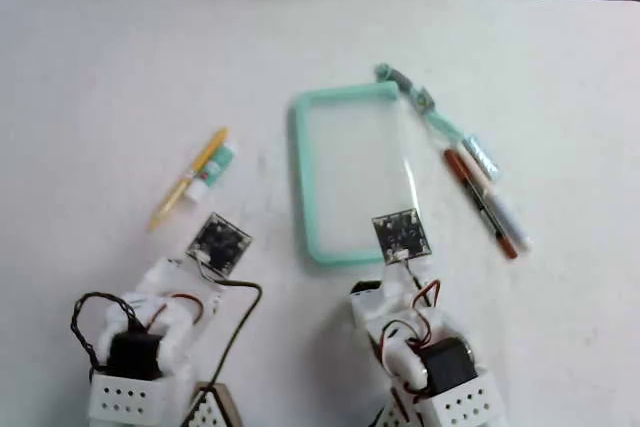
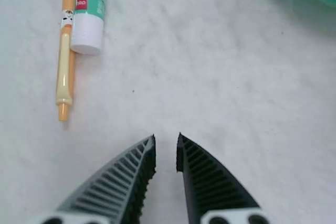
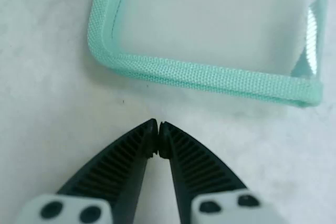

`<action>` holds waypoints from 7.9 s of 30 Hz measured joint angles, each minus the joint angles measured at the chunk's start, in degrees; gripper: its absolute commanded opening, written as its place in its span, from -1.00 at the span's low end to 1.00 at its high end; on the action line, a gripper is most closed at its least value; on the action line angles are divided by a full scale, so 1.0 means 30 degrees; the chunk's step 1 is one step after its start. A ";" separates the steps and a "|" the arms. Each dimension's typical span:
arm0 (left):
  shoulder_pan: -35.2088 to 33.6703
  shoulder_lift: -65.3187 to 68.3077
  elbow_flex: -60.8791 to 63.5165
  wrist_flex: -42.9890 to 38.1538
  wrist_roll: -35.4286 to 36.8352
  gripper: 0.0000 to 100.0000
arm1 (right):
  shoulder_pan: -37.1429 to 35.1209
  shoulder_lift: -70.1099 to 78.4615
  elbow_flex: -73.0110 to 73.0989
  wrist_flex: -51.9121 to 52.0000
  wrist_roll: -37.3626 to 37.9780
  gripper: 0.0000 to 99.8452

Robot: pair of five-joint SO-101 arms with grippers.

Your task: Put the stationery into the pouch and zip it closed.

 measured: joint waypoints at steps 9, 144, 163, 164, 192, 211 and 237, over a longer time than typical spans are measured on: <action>0.0000 0.0000 0.0000 0.0000 0.0000 -0.82 | 0.0000 0.0000 0.0000 0.0000 0.0000 -0.96; 0.0176 0.0117 0.0000 -1.1575 0.4952 -0.94 | 0.7150 0.0000 -0.0147 -0.7326 1.2601 -0.96; 0.0176 0.0117 0.0000 -1.1751 0.3458 -0.94 | 0.8088 0.0000 -0.0879 -0.7267 1.1985 -0.79; 0.0176 0.0117 0.0000 -1.1751 0.3663 -0.94 | 0.8322 0.0000 -0.1231 -0.7267 1.1429 -0.74; 0.0996 0.0117 0.0000 -1.1399 0.4015 -0.94 | 0.6037 2.9978 -2.8103 -0.2168 1.0256 -0.78; 0.0996 0.0117 0.0000 -1.1399 0.4015 -0.94 | 0.7795 5.2952 -5.1165 -0.1348 1.0256 -0.44; 0.0996 0.0117 0.0000 -1.1399 0.3956 -0.94 | 0.7326 6.2330 -6.1626 -0.1348 1.7875 -0.95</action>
